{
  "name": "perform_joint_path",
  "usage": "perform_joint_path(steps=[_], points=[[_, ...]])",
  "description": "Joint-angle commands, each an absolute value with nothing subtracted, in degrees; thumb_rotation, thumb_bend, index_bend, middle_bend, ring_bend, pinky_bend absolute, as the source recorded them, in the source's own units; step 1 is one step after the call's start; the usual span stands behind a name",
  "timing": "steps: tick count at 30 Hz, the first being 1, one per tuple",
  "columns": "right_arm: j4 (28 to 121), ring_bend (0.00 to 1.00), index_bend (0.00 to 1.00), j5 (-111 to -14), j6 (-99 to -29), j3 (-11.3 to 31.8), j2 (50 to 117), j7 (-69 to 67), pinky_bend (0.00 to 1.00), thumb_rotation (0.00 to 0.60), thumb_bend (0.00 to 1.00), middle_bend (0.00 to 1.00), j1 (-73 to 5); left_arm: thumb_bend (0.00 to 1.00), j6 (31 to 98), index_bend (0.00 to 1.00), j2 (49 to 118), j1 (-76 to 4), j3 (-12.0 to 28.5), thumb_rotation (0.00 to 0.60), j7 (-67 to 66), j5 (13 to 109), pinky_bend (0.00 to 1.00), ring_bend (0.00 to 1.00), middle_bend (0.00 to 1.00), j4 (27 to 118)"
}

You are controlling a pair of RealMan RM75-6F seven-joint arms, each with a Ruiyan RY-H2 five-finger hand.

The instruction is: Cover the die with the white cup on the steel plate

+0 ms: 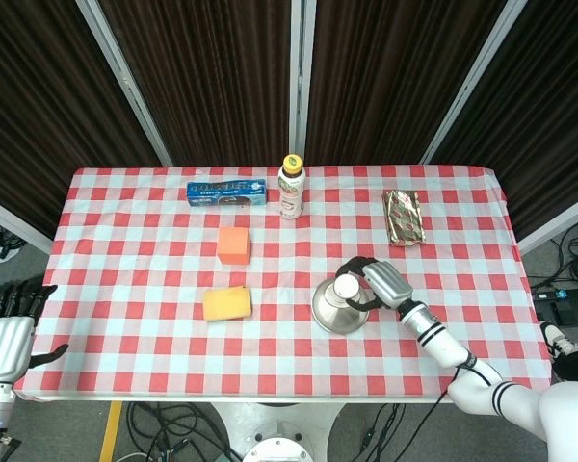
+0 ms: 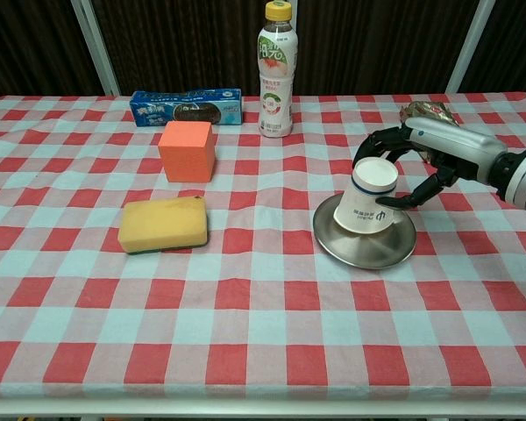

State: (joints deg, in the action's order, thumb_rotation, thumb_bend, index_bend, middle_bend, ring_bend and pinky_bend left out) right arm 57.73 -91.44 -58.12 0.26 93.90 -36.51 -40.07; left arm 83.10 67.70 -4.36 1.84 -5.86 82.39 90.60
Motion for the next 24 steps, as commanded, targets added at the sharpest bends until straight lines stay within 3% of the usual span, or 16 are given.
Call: perform_joint_path(steps=[1,9,17,24], points=[[59.47,0.21,0.53,-95.77,-60.38,-2.65,92.77,-38.65,0.24,0.6,0.32,0.4,-40.05,0.0,83.05,0.13,67.77,-4.46,1.88,0.6,-5.93,82.47,0.04,0.01,0.15,90.52],[53.9,0.21,0.53,-91.35,-59.11,0.76,96.08,-37.18,0.24,0.6,0.32,0.4,-40.26,0.0,82.75,0.13,67.8,-4.5,1.76,0.6,-5.62,82.44,0.04,0.01,0.15,90.28],[56.01,0.21,0.52,-96.58,-62.03,-3.58,94.44,-41.33,0.22,0.6,0.32,0.41,-40.16,0.0,82.61,0.13,68.01,-4.49,1.8,0.6,-5.4,82.22,0.04,0.01,0.15,90.01],[51.0,0.2,0.52,-92.05,-60.67,-0.34,97.59,-42.3,0.19,0.6,0.31,0.4,-39.85,0.0,82.63,0.13,67.94,-4.44,1.7,0.6,-5.26,82.33,0.04,0.01,0.15,89.94]])
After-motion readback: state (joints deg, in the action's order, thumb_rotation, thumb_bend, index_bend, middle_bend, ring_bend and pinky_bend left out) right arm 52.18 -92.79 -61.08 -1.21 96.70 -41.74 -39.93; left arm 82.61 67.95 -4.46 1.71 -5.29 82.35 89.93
